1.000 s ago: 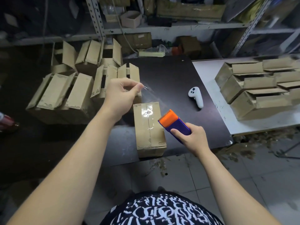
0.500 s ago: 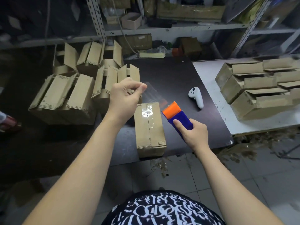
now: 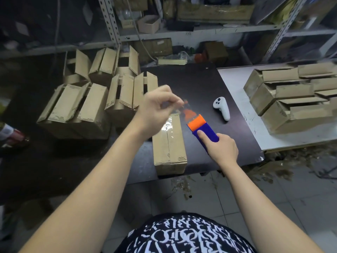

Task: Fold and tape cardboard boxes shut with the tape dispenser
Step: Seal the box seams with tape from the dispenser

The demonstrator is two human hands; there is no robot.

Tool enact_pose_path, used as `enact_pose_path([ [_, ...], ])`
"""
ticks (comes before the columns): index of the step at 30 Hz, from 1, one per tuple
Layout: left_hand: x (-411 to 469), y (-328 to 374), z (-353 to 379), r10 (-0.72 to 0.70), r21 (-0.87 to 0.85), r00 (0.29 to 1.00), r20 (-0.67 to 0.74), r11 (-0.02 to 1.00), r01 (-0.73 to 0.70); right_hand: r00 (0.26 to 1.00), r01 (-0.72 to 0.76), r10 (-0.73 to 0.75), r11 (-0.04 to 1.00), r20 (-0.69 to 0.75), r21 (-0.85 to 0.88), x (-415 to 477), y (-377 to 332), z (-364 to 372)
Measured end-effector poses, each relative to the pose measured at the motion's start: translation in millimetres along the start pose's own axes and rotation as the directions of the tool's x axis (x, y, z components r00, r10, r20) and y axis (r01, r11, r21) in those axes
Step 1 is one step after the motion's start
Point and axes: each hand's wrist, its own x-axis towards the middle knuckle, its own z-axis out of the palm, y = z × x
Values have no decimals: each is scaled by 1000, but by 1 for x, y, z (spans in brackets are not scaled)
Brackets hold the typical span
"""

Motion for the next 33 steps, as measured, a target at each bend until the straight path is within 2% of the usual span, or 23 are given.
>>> enact_pose_path([
  [3,-12,14,14,57,-45,998,-30,997,-59,953,-300,294,947,67,114,20,-3,3],
  [4,-14,15,13,39,-58,998,-43,997,-42,941,-338,332,936,71,100,22,-2,3],
  [5,-15,15,11,8,-71,999,-41,997,-11,948,-319,317,946,41,54,22,2,5],
  [7,-20,10,4,-89,-111,995,-32,990,85,982,-188,187,980,-12,-62,21,6,12],
  [10,-32,7,-2,-231,-244,972,-33,945,217,998,10,2,979,59,-202,18,11,31],
  [13,-44,11,-3,-281,-329,960,-12,907,262,989,97,-63,962,136,-257,15,22,48],
  [15,-50,10,-5,-298,-365,955,-5,889,276,985,115,-85,973,152,-199,10,26,51],
  [17,-56,9,-7,-309,-372,951,-1,883,286,987,151,-145,984,65,-93,3,23,49],
  [19,-61,9,-6,-329,-353,944,0,883,308,982,182,-177,981,-65,70,-5,9,41],
  [20,-62,9,-6,-344,-342,939,2,882,324,979,203,-194,961,-65,190,-9,-3,33],
  [22,-65,10,-3,-374,-334,927,15,872,357,948,223,-303,855,101,469,-18,-32,14],
  [24,-66,11,-2,-390,-339,921,24,863,374,810,192,-497,726,311,660,-26,-57,0],
  [26,-66,13,-3,-407,-364,913,12,849,383,719,162,-578,679,386,717,-31,-71,-7],
  [30,-69,10,-10,-505,-442,859,-85,792,422,721,125,-564,677,402,725,-35,-73,-18],
  [33,-79,5,-8,-546,-410,825,-149,793,451,723,75,-500,742,476,666,-34,-58,-25],
])
